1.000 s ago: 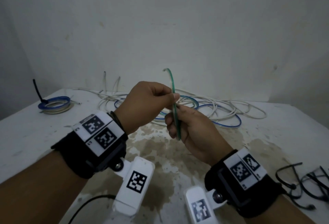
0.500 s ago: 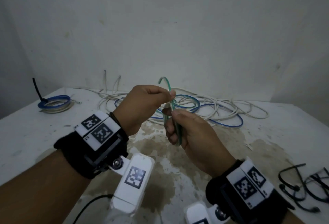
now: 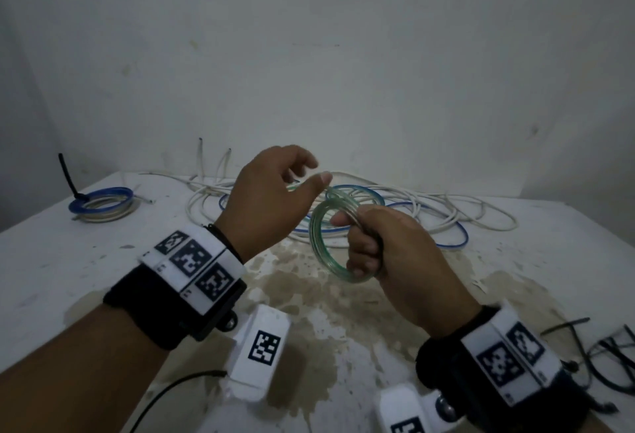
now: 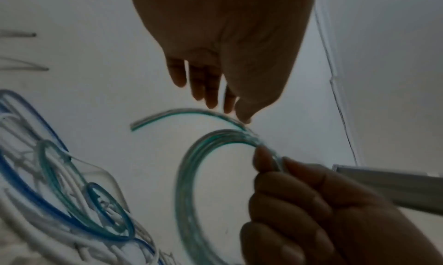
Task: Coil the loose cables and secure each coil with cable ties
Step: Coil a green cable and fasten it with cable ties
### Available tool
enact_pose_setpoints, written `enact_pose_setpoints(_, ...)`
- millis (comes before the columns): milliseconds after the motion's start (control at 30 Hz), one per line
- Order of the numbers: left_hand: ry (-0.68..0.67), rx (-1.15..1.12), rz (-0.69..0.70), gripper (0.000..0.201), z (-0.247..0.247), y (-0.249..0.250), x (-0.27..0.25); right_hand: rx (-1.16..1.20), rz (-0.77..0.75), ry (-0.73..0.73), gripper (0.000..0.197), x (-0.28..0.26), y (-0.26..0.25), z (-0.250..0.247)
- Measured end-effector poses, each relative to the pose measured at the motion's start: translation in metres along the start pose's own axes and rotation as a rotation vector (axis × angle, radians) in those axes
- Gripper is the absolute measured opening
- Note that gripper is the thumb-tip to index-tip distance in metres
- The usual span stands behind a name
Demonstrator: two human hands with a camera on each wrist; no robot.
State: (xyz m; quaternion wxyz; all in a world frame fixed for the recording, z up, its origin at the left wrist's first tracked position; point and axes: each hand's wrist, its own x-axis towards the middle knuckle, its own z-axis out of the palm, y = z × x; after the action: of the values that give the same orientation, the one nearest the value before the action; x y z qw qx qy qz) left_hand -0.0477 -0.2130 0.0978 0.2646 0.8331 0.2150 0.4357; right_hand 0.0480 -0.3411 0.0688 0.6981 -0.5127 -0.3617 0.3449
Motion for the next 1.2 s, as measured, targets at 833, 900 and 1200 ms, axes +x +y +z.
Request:
enact_pose_setpoints(833,-0.35,-1.024,-0.34,0.02,0.072,0.028,-0.025,0.339,0.112,0.247,0.026,-0.01,-0.012,-0.064)
enact_pose_setpoints(900,-0.389,-0.913,-0.314,0.024,0.077,0.028,-0.028,0.097,0.079,0.318,0.021,-0.013,-0.015,-0.073)
enact_pose_setpoints(1200,-0.51,-0.84,-0.233,0.023,0.108,0.037,-0.041,-0.416,-0.093,0.484,0.025,-0.038,0.003,-0.084)
